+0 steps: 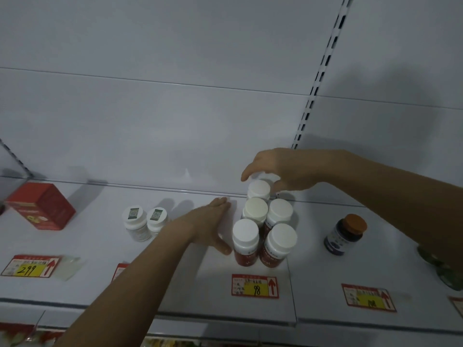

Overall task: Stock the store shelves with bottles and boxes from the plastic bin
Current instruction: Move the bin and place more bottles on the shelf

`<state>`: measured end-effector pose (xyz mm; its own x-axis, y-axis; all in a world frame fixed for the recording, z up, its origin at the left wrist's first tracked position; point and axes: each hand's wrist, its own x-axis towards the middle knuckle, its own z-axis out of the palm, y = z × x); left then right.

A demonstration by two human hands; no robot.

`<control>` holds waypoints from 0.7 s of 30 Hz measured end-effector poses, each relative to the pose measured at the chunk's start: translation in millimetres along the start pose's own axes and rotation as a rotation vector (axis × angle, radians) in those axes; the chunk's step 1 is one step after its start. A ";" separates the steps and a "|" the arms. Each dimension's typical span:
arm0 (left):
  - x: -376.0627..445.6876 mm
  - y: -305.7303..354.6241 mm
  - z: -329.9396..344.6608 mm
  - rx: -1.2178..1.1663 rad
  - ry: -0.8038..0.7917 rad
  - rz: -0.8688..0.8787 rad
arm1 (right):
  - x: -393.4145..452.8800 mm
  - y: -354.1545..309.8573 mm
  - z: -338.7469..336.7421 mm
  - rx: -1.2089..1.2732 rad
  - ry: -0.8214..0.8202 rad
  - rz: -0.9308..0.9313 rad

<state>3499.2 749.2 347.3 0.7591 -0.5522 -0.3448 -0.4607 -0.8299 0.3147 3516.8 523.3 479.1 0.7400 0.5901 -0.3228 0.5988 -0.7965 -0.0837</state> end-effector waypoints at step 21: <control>-347.2 -210.8 -93.4 0.162 0.528 -0.600 | 190.2 -246.2 -74.8 -0.087 0.254 -0.411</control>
<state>3375.8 1123.3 483.3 0.9959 0.0667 0.0614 0.0628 -0.9960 0.0635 3533.0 841.5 508.9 0.4818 0.8754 -0.0389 0.8723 -0.4834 -0.0738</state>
